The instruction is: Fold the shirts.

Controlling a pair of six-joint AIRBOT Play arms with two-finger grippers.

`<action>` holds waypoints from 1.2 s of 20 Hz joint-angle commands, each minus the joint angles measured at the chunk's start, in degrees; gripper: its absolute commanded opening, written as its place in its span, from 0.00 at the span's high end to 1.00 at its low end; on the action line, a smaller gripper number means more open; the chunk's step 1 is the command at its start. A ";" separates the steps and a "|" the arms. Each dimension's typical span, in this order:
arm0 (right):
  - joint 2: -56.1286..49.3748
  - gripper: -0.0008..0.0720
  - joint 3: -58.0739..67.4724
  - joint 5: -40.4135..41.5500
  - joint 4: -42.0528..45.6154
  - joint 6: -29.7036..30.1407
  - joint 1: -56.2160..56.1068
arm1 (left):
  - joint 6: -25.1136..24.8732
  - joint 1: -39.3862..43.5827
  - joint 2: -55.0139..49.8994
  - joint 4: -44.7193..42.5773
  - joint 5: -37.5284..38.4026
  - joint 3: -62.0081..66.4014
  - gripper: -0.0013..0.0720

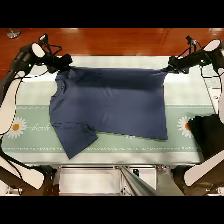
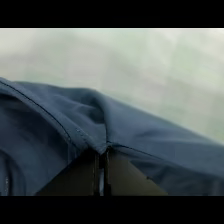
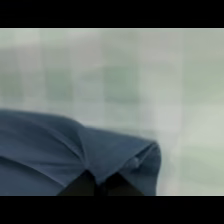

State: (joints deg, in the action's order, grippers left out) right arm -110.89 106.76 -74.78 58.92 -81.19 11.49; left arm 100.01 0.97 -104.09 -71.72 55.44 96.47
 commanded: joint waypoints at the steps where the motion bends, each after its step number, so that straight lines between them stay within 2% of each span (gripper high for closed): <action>1: 0.26 0.96 0.28 -13.46 -0.02 2.05 1.27 | -12.04 -2.93 -0.48 4.22 17.75 2.38 0.95; 4: 0.24 0.96 -2.56 -15.28 0.57 1.95 1.11 | -14.53 -4.98 -1.70 4.20 27.58 1.53 0.95; 11: 0.22 0.95 -9.90 -13.31 2.51 1.64 -0.63 | -15.32 -5.29 -2.03 4.24 29.55 -2.05 0.95; 12: 0.26 0.65 -9.92 -12.81 2.60 -0.20 -0.59 | -14.82 -5.38 -2.01 4.17 30.64 -1.97 0.78; 13: 0.50 0.10 -9.90 -12.94 2.47 -0.74 -0.46 | -14.27 -5.55 -1.97 4.00 32.00 -1.92 0.22; 14: 1.22 0.14 -9.92 -13.27 2.73 -0.94 -0.11 | -13.55 -5.73 -1.73 3.52 33.31 -1.90 0.03; 17: 5.40 0.14 -10.32 -15.67 4.94 -1.07 1.84 | -11.67 -6.49 2.08 -1.46 34.80 -3.13 0.03; 19: 10.86 0.14 -14.93 -14.03 7.98 -0.83 3.80 | -11.93 -7.78 7.39 -3.45 33.92 -7.45 0.03; 24: 30.01 0.14 -42.21 -2.78 4.04 4.28 10.58 | -15.89 -19.34 27.78 -1.77 26.93 -34.27 0.03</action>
State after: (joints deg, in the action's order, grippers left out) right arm -90.41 77.60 -83.59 64.97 -79.96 18.81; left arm 86.15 -12.38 -86.50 -74.28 86.26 75.46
